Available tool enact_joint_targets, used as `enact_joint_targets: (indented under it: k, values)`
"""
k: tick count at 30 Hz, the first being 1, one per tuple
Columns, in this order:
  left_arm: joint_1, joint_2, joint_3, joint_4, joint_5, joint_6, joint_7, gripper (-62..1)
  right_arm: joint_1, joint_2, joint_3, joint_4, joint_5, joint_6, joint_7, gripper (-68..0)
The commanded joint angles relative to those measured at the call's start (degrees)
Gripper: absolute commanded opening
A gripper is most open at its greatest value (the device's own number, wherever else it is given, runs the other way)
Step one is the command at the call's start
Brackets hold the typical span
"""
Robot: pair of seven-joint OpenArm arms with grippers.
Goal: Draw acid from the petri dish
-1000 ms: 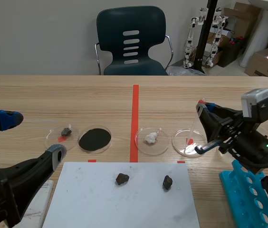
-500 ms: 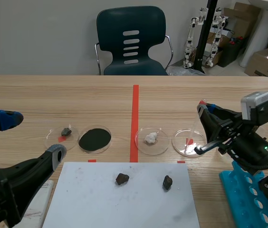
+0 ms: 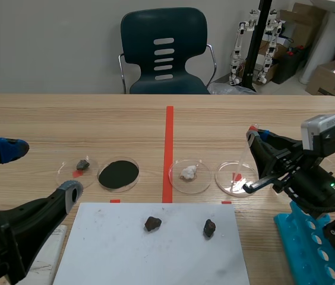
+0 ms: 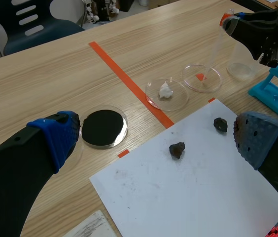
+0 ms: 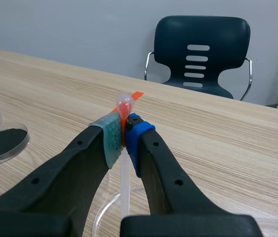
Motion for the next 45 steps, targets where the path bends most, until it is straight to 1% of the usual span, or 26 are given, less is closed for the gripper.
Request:
enact_joint_targets:
  k: [1, 6, 10, 17, 32, 39, 42, 45]
  values:
    - [0.0, 0.0, -0.48, 1.03, -0.55, 0.09, -0.76, 1.4, 0.96, 0.28, 0.07, 0.63, 0.22, 0.24, 0.35, -66.0]
    - [0.0, 0.0, -0.48, 1.03, -0.55, 0.09, -0.76, 1.4, 0.96, 0.28, 0.07, 0.63, 0.17, 0.24, 0.35, -66.0]
    - [0.0, 0.0, -0.48, 1.03, -0.55, 0.09, -0.76, 1.4, 0.96, 0.28, 0.07, 0.63, -2.01, 0.24, 0.37, -66.0]
    - [0.0, 0.0, -0.48, 1.03, -0.55, 0.09, -0.76, 1.4, 0.96, 0.28, 0.07, 0.63, -3.26, 0.24, 0.37, -66.0]
    - [0.0, 0.0, -0.48, 1.03, -0.55, 0.09, -0.76, 1.4, 0.96, 0.28, 0.07, 0.63, -3.23, 0.22, 0.35, -65.9]
    - [0.0, 0.0, -0.48, 1.03, -0.55, 0.09, -0.76, 1.4, 0.96, 0.28, 0.07, 0.63, -3.23, 0.22, 0.37, -64.8]
    - [0.0, 0.0, -0.48, 1.03, -0.55, 0.09, -0.76, 1.4, 0.96, 0.28, 0.07, 0.63, -3.21, 0.22, 0.37, -62.0]
    - [0.0, 0.0, -0.48, 1.03, -0.55, 0.09, -0.76, 1.4, 0.96, 0.28, 0.07, 0.63, -3.21, 0.22, 0.37, -62.0]
